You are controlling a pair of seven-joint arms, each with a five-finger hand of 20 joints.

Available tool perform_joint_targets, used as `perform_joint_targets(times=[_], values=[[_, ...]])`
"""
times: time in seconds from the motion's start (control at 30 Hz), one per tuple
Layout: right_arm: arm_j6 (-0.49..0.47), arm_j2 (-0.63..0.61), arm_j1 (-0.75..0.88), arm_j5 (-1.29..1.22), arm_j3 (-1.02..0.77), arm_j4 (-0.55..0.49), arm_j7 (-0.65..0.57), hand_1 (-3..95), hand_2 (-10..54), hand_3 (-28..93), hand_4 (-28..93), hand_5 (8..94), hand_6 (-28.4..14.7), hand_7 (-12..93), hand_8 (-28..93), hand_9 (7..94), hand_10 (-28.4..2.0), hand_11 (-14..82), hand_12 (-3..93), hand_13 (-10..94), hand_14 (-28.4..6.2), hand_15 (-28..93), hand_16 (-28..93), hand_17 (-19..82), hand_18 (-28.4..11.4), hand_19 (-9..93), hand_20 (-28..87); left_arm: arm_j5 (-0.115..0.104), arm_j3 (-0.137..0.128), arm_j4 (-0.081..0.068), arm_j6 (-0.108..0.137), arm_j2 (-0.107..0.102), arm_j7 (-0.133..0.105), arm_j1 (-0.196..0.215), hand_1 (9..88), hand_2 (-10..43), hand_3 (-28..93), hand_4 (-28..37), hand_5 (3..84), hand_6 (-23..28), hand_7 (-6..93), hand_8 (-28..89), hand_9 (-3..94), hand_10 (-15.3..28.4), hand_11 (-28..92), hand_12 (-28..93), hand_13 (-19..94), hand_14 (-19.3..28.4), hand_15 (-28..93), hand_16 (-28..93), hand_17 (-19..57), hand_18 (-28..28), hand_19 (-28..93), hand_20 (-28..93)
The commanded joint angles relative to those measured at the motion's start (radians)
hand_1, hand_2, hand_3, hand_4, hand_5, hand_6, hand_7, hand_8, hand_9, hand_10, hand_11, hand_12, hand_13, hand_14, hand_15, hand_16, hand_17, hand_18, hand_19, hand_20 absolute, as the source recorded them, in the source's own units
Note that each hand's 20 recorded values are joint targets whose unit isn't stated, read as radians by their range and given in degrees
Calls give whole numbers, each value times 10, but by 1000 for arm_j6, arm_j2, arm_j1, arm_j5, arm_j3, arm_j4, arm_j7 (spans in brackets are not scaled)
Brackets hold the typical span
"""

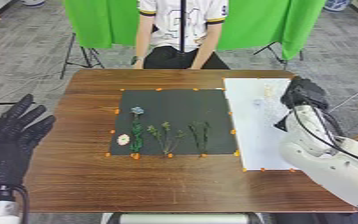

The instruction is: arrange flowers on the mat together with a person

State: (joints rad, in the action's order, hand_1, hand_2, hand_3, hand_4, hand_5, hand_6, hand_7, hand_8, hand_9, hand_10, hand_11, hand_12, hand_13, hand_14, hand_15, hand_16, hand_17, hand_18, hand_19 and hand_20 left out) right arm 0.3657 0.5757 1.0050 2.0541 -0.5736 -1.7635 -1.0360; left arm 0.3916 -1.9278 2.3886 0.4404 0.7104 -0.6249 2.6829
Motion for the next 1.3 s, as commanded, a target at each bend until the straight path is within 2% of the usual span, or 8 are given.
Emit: perform_joint_targets(times=[0.03, 0.07, 0.13, 0.23, 0.43, 0.8, 0.9, 1.3], values=[[32, 102, -173, -84, 75, -143, 193, 615, -95, 640, -283, 883, 44, 161, 5, 937, -57, 125, 315, 846, 6, 415, 346, 271, -168, 786, 80, 44, -12, 14, -24, 34, 32, 10, 210, 65, 758, -249, 333, 60, 102, -83, 296, 147, 181, 118, 195, 211, 421, -42, -79, 194, 423, 187], [29, 129, -209, -110, 107, -152, 221, 614, -95, 640, -283, 882, 44, 161, 5, 937, -56, 123, 315, 842, 8, 414, 348, 269, -167, 785, 81, 81, -5, 12, -44, 79, 76, -20, 210, 65, 758, -249, 333, 60, 101, -83, 296, 147, 181, 119, 195, 211, 421, -42, -79, 194, 423, 187], [26, 175, -258, -136, 159, -151, 254, 612, -95, 640, -283, 882, 44, 161, 5, 937, -55, 122, 316, 841, 9, 413, 349, 266, -167, 784, 83, 86, -7, 16, -45, 84, 74, -16, 210, 65, 758, -249, 333, 60, 101, -83, 296, 147, 181, 119, 195, 211, 421, -42, -79, 194, 423, 188], [23, 259, -352, -187, 272, -123, 283, 609, -95, 644, -283, 881, 46, 162, 5, 937, -56, 120, 317, 839, 10, 413, 351, 263, -164, 782, 85, 113, -1, 13, -62, 109, 109, -47, 211, 65, 758, -249, 333, 59, 100, -82, 296, 147, 180, 119, 195, 210, 421, -42, -79, 194, 423, 188], [-29, 417, -400, -250, 376, -30, 325, 603, -95, 649, -283, 878, 50, 166, 5, 937, -53, 116, 321, 836, 9, 413, 354, 257, -162, 778, 93, 130, -6, 10, -78, 128, 142, -70, 209, 64, 760, -250, 332, 60, 101, -82, 296, 147, 181, 120, 196, 211, 422, -42, -79, 195, 424, 188], [-107, 570, -425, -290, 498, 107, 312, 599, -95, 650, -283, 870, 54, 173, 1, 937, -47, 103, 329, 830, 2, 420, 347, 248, -162, 772, 111, 137, 27, -13, -94, 115, 159, -139, 209, 64, 759, -251, 331, 59, 101, -82, 296, 147, 181, 120, 196, 211, 422, -43, -79, 198, 425, 187], [-63, 567, -450, -297, 559, 119, 288, 596, -95, 650, -283, 868, 58, 172, -5, 937, -46, 104, 328, 828, -3, 424, 343, 246, -163, 771, 118, 137, 45, -26, -104, 101, 165, -170, 209, 65, 759, -250, 331, 59, 101, -82, 296, 147, 181, 120, 196, 211, 421, -42, -79, 198, 425, 187], [-63, 601, -474, -306, 629, 186, 242, 581, -95, 630, -283, 812, 61, 160, -30, 932, -48, 80, 350, 823, -11, 452, 315, 239, -171, 765, 153, 114, 50, -29, -94, 81, 126, -153, 209, 65, 759, -249, 331, 59, 100, -82, 296, 147, 182, 119, 197, 211, 423, -42, -79, 198, 426, 186]])
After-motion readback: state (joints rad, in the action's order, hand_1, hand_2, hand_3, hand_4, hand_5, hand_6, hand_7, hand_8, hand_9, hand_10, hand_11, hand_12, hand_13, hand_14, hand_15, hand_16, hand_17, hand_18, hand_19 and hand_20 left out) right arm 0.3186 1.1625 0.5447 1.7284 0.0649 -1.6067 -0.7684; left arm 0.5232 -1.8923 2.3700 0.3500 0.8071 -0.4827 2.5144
